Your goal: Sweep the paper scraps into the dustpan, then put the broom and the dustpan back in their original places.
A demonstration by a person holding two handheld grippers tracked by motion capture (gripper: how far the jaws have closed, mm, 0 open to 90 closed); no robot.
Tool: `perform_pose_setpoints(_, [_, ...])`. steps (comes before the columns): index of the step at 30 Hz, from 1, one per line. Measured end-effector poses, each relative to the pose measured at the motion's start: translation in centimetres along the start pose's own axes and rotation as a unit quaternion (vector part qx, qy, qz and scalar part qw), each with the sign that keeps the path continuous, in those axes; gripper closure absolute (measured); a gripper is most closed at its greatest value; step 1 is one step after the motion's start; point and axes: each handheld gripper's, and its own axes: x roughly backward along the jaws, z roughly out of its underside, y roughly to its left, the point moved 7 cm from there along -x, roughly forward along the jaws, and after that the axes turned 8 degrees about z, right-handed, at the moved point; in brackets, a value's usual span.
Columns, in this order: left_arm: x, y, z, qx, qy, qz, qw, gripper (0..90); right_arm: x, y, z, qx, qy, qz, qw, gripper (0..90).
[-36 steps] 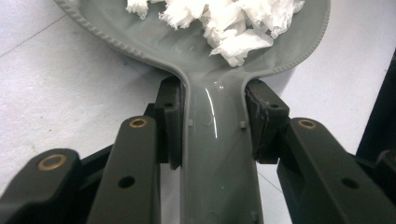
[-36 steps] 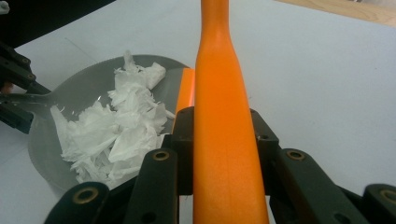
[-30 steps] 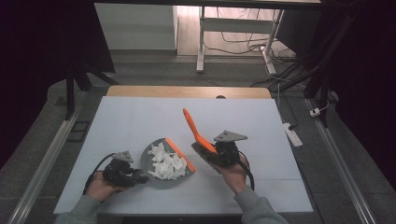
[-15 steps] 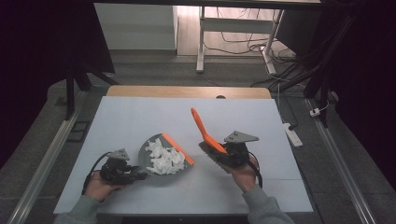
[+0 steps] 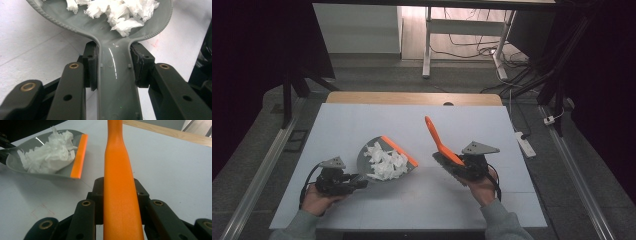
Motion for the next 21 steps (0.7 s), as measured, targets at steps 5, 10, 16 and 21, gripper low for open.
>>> perform_pose_setpoints(5, [0.3,-0.1,-0.2,0.005,-0.012,-0.005,0.9999,61.3,0.5,-0.7,0.2,-0.001,-0.002,0.001,1.0,70.3])
perform_pose_setpoints(10, [0.5,0.0,-0.3,0.012,-0.018,-0.009,0.9997,61.3,0.9,-1.1,0.3,0.0,-0.003,0.004,1.0,70.3])
perform_pose_setpoints(16, [0.7,0.0,-0.3,0.017,-0.026,-0.015,0.9994,61.3,1.3,-1.6,0.5,-0.004,-0.003,0.007,1.0,70.3])
perform_pose_setpoints(21, [0.9,0.0,-0.3,0.021,-0.029,-0.015,0.9992,61.3,1.7,-2.1,0.6,-0.005,-0.002,0.011,0.9999,70.3])
